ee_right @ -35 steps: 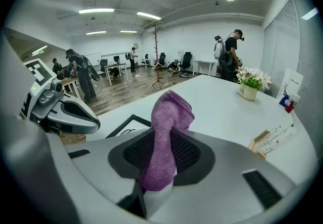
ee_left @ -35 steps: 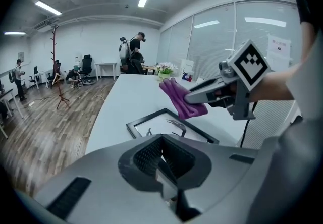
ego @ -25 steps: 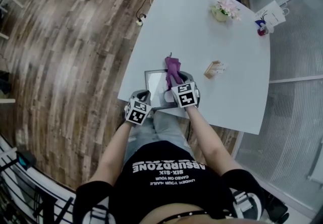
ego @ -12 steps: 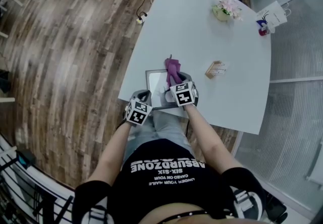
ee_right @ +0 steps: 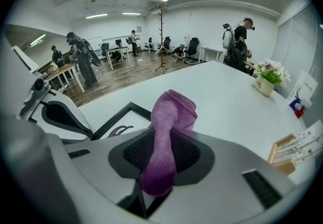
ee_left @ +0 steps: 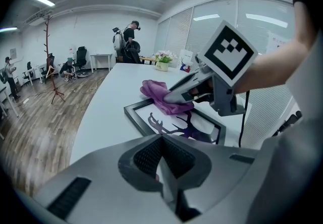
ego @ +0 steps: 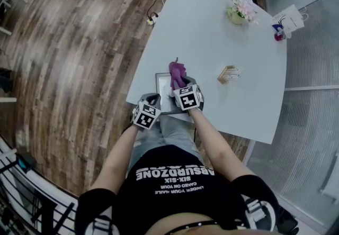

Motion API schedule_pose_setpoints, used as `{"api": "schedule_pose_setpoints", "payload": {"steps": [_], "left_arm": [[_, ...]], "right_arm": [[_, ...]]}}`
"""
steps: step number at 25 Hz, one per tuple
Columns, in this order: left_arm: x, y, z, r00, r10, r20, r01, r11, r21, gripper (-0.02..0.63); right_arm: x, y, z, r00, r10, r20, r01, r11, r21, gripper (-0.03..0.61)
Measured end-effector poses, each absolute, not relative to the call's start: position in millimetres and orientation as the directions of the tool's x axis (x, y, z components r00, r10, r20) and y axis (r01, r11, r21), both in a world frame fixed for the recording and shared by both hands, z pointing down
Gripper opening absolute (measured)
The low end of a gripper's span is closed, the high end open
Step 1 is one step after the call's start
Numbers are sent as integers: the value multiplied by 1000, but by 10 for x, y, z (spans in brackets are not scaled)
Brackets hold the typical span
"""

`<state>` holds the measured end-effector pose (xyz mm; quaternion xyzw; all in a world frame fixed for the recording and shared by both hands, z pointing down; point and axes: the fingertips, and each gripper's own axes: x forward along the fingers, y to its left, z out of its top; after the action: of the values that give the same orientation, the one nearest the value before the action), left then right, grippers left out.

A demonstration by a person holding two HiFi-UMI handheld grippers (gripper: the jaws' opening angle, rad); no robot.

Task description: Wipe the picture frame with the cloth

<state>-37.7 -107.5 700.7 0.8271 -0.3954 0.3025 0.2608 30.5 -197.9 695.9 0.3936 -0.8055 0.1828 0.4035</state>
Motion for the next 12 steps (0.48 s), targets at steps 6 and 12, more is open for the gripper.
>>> {"api": "schedule_pose_setpoints", "payload": {"steps": [6,12], "left_arm": [[-371,-1073,7002,496,-503,708,-817,-546,184,15],[-369,-1077,7017,498,-509,702,-819,-542,189,14]], "right_arm": [[86,-1932,6963,-404,-457,792,-761,649,-15,110],[-217,-1864,6990,-446,-419,791,-722,690,-42,110]]}}
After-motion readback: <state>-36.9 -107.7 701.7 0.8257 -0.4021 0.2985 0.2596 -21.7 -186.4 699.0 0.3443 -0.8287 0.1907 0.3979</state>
